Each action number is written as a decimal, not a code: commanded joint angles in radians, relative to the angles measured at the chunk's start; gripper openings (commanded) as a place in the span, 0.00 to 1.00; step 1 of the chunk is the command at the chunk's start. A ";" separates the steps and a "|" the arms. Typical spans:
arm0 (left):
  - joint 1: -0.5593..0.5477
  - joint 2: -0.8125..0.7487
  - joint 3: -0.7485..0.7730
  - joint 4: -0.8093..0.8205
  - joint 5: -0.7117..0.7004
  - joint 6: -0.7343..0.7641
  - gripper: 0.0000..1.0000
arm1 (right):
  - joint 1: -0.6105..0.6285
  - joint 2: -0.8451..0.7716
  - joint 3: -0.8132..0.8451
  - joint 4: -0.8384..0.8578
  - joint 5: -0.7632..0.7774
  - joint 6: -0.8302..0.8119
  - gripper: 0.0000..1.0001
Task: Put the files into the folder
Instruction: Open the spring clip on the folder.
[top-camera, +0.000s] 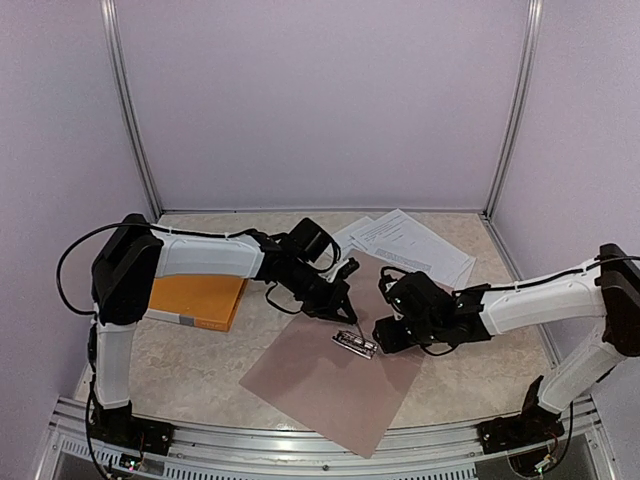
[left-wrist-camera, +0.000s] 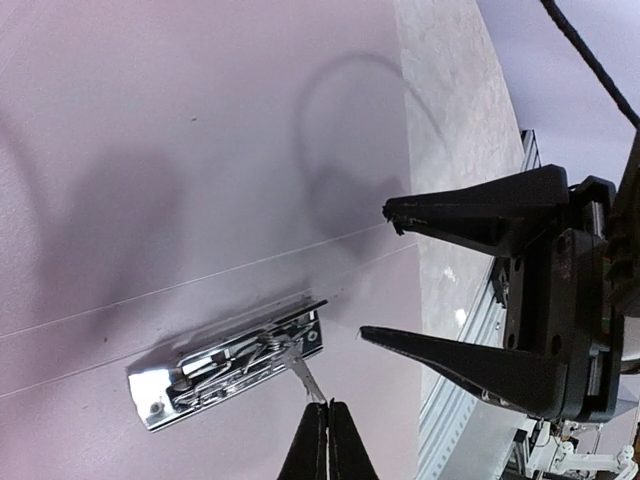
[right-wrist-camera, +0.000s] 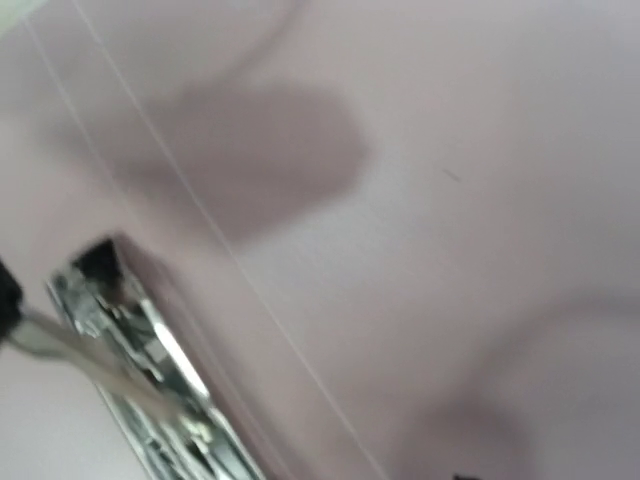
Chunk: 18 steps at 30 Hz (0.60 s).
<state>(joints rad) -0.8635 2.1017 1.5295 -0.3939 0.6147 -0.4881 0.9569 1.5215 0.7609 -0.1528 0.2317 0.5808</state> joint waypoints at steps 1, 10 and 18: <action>-0.026 -0.001 0.077 -0.015 0.054 0.020 0.01 | 0.011 -0.107 -0.059 -0.082 0.107 0.084 0.55; -0.121 0.094 0.215 -0.074 0.072 0.091 0.08 | 0.007 -0.290 -0.084 -0.330 0.300 0.237 0.55; -0.128 -0.031 0.073 -0.050 -0.046 0.113 0.39 | 0.006 -0.329 -0.148 -0.181 0.203 0.166 0.56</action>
<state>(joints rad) -1.0088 2.1635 1.6993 -0.4522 0.6537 -0.3927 0.9604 1.2022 0.6495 -0.4046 0.4747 0.7761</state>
